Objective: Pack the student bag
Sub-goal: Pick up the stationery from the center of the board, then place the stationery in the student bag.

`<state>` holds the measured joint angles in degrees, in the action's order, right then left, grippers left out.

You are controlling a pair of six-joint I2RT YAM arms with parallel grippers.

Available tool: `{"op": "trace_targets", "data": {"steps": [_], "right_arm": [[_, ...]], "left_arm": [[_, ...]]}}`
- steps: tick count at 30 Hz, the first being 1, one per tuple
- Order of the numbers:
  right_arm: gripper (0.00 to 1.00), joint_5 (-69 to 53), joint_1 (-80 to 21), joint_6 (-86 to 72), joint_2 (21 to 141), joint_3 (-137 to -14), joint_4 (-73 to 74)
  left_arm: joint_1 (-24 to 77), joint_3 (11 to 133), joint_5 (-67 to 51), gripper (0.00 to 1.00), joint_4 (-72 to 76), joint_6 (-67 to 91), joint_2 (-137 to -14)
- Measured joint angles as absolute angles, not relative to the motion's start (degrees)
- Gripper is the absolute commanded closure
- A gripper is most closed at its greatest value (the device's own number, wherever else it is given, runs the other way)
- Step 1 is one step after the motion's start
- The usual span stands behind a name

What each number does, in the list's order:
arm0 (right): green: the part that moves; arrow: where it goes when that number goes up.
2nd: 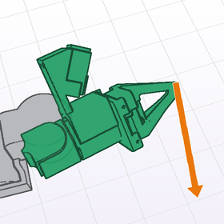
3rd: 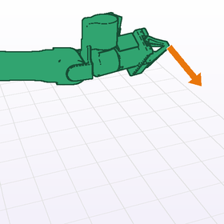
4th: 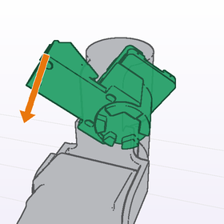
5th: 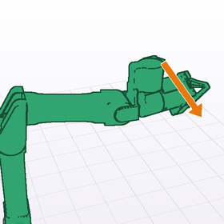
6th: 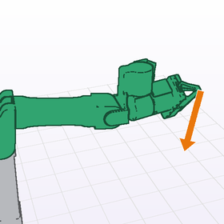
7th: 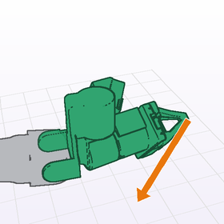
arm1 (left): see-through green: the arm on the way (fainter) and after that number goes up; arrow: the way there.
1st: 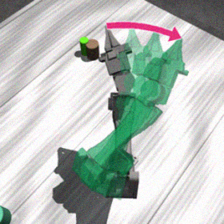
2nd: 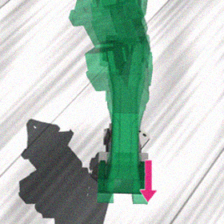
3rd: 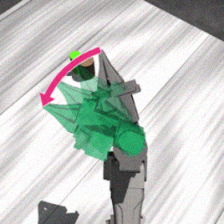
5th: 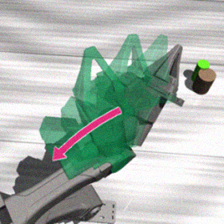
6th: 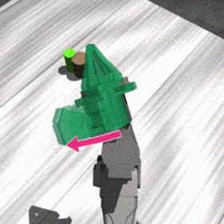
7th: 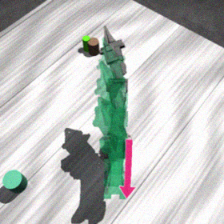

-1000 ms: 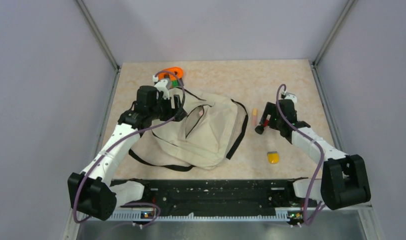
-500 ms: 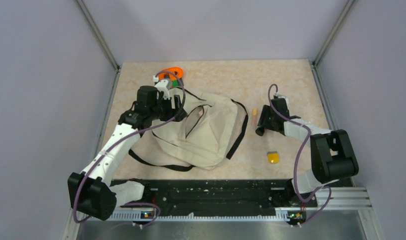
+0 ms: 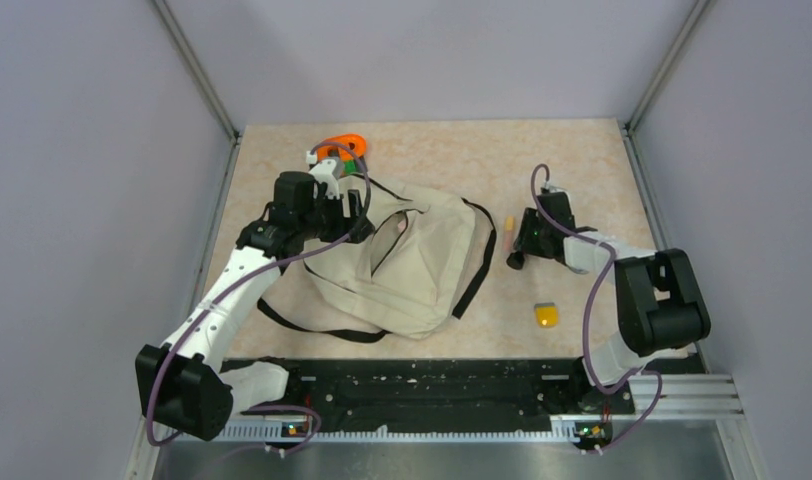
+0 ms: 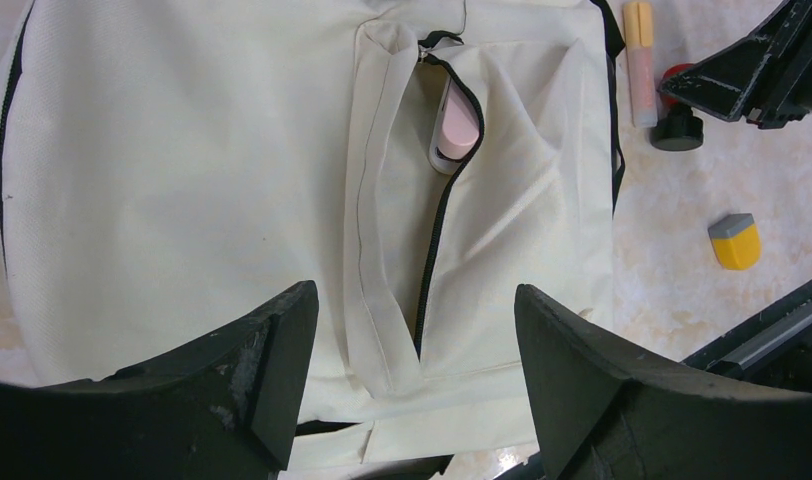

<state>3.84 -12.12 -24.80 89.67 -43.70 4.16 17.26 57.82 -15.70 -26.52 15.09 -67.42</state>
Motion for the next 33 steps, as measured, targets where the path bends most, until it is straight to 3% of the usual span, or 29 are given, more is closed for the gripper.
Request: {"op": "trace_targets", "data": {"steps": [9,20,27,33], "right_arm": [[0.73,3.95,-12.95,-24.03,88.47,-43.92,4.25],[0.74,2.63,-15.05,-21.32,70.04,-43.13,1.78],[0.75,2.09,-28.64,-20.27,67.77,-45.15,-2.33],[0.76,2.87,-41.08,-17.28,76.97,-53.47,-10.41]], "left_arm": [[17.26,57.82,-15.73,0.23,-26.55,15.09,-67.40],[17.26,57.82,-16.16,0.23,-26.50,15.11,-67.40],[17.26,57.80,-17.12,0.23,-26.50,15.22,-67.40],[17.26,57.76,-17.08,0.23,-26.41,15.33,-67.29]]}}
